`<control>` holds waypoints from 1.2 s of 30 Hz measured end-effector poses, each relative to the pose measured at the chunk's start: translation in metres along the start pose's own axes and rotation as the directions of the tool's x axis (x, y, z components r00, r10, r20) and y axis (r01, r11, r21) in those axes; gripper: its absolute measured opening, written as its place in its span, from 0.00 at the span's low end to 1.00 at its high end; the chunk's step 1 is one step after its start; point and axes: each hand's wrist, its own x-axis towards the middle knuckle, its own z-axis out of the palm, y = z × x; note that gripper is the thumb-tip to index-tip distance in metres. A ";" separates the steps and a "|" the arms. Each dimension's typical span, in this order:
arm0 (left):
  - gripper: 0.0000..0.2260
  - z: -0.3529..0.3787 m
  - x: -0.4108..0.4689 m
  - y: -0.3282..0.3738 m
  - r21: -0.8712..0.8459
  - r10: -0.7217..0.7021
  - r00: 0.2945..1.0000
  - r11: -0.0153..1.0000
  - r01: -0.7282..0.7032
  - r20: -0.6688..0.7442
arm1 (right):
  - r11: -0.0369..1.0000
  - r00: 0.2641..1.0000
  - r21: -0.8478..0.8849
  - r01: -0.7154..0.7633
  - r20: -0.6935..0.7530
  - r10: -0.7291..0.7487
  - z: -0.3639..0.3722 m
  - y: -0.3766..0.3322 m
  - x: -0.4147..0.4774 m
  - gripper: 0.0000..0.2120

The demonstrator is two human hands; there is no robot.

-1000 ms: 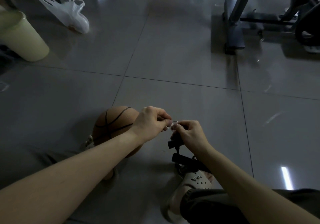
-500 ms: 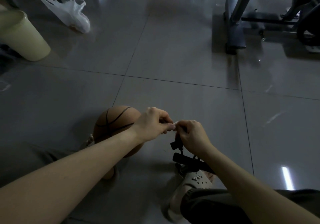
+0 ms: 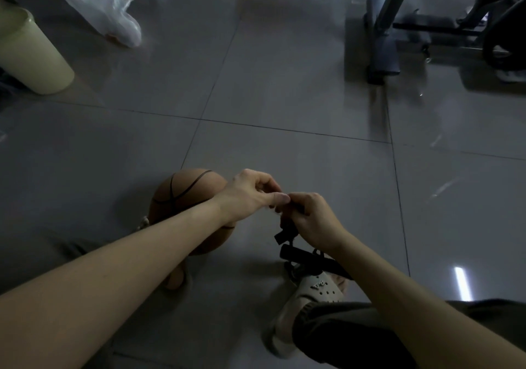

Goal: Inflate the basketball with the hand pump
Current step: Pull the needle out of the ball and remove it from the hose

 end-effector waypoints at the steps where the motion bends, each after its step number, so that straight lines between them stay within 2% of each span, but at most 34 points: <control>1: 0.12 0.004 0.000 0.004 -0.033 -0.035 0.999 0.999 0.036 0.028 | 0.999 1.000 0.034 -0.015 -0.012 0.016 -0.002 0.000 -0.001 0.09; 3: 0.16 0.017 -0.002 0.011 -0.067 -0.114 0.989 0.990 0.120 0.092 | 0.992 0.995 0.091 -0.090 -0.043 0.094 -0.010 0.000 -0.005 0.09; 4: 0.21 0.025 -0.003 0.012 -0.044 -0.159 0.979 0.985 0.166 0.130 | 0.982 0.987 0.117 -0.147 -0.052 0.154 -0.015 0.001 -0.006 0.09; 7: 0.50 0.044 -0.010 0.012 0.142 -0.288 0.924 0.955 0.259 0.250 | 0.940 0.941 0.079 -0.332 -0.039 0.336 -0.034 0.009 -0.015 0.12; 8: 0.55 0.050 -0.014 0.012 0.205 -0.309 0.910 0.944 0.258 0.278 | 0.923 0.924 0.074 -0.378 -0.035 0.381 -0.039 0.011 -0.020 0.13; 9: 0.56 0.054 -0.017 0.010 0.251 -0.314 0.900 0.937 0.242 0.303 | 0.908 0.910 0.094 -0.408 -0.036 0.413 -0.042 0.011 -0.024 0.14; 12: 0.42 0.065 -0.028 0.008 0.306 -0.259 0.903 0.939 0.153 0.344 | 0.893 0.898 0.174 -0.415 -0.075 0.433 -0.042 0.004 -0.033 0.16; 15: 0.28 0.072 -0.030 0.006 0.272 -0.178 0.929 0.958 0.088 0.326 | 0.920 0.910 0.118 -0.373 -0.145 0.387 -0.035 -0.004 -0.037 0.15; 18: 0.18 0.078 -0.031 0.003 0.149 -0.176 0.934 0.980 0.136 0.310 | 0.934 0.918 0.075 -0.350 -0.172 0.357 -0.030 -0.009 -0.038 0.12; 23: 0.18 0.085 -0.037 0.000 0.045 -0.173 0.940 0.985 0.167 0.293 | 0.946 0.928 0.006 -0.324 -0.194 0.319 -0.025 -0.013 -0.042 0.13; 26: 0.16 0.084 -0.034 -0.006 0.080 -0.175 0.938 0.984 0.158 0.301 | 0.942 0.912 0.026 -0.336 -0.240 0.332 -0.026 -0.010 -0.044 0.12; 30: 0.29 0.086 -0.034 -0.016 0.120 -0.202 0.922 0.978 0.171 0.329 | 0.936 0.891 0.070 -0.345 -0.288 0.350 -0.028 -0.003 -0.042 0.13; 31: 0.29 0.086 -0.034 -0.019 0.124 -0.196 0.924 0.979 0.163 0.328 | 0.935 0.892 0.063 -0.349 -0.285 0.352 -0.028 -0.002 -0.041 0.13; 36: 0.23 0.086 -0.031 -0.020 0.162 -0.160 0.944 0.980 0.116 0.290 | 0.942 0.899 0.013 -0.336 -0.292 0.325 -0.026 -0.002 -0.041 0.14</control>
